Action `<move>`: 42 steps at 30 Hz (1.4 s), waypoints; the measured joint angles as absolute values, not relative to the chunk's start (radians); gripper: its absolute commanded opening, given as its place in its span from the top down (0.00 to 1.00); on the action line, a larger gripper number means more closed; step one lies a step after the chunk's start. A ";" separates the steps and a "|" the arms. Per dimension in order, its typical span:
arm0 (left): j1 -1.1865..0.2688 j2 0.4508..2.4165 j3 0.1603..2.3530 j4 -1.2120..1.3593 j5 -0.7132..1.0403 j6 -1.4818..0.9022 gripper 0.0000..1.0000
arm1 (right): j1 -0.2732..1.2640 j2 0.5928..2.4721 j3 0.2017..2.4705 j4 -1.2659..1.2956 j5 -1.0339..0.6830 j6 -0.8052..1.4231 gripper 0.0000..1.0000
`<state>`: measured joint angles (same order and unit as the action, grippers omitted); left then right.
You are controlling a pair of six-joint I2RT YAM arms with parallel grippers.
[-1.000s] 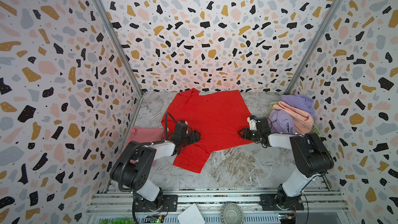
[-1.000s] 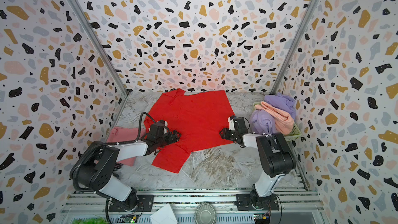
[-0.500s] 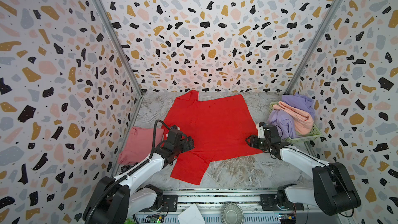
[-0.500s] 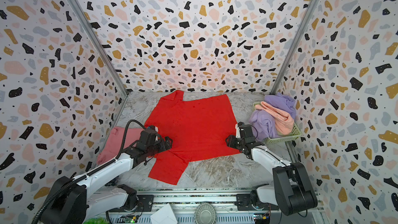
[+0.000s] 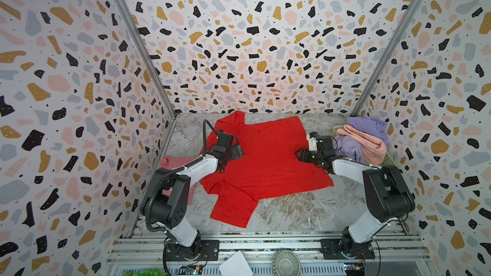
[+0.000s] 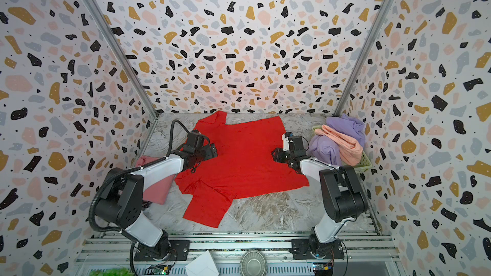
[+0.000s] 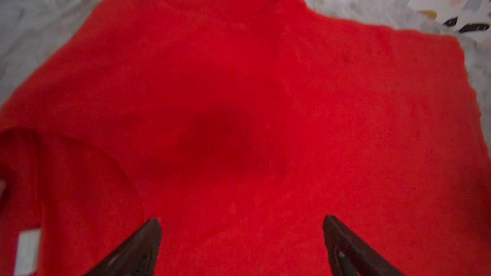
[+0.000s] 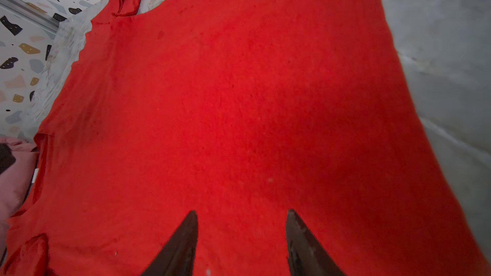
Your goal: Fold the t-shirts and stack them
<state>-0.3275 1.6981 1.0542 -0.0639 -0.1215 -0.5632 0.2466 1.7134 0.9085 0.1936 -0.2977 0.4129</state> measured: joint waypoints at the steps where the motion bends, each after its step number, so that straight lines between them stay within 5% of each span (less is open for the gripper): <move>1: -0.318 1.732 1.097 -0.057 -0.118 -0.560 0.05 | 0.246 1.749 0.945 0.198 -0.304 0.413 0.47; 12: -0.222 2.083 1.409 -0.055 -0.063 -0.550 0.06 | 0.221 1.954 1.082 0.252 -0.358 0.450 0.48; 20: -0.219 2.159 1.460 -0.050 -0.018 -0.554 0.06 | 0.211 1.870 0.939 0.261 -0.325 0.517 0.48; 32: -0.219 2.454 1.890 -0.020 0.189 -0.526 0.13 | 0.131 1.869 0.943 0.255 -0.305 0.525 0.48; 37: -0.219 2.376 1.811 -0.033 0.231 -0.472 0.12 | 0.113 1.878 0.969 0.241 -0.319 0.494 0.48; 42: -0.223 2.069 1.522 0.009 0.254 -0.461 0.12 | 0.117 1.834 0.966 0.202 -0.353 0.468 0.47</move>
<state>-0.2226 2.0689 1.5223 0.0093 0.2543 -0.4606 0.1173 1.8336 0.9665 0.2020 -0.3534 0.4679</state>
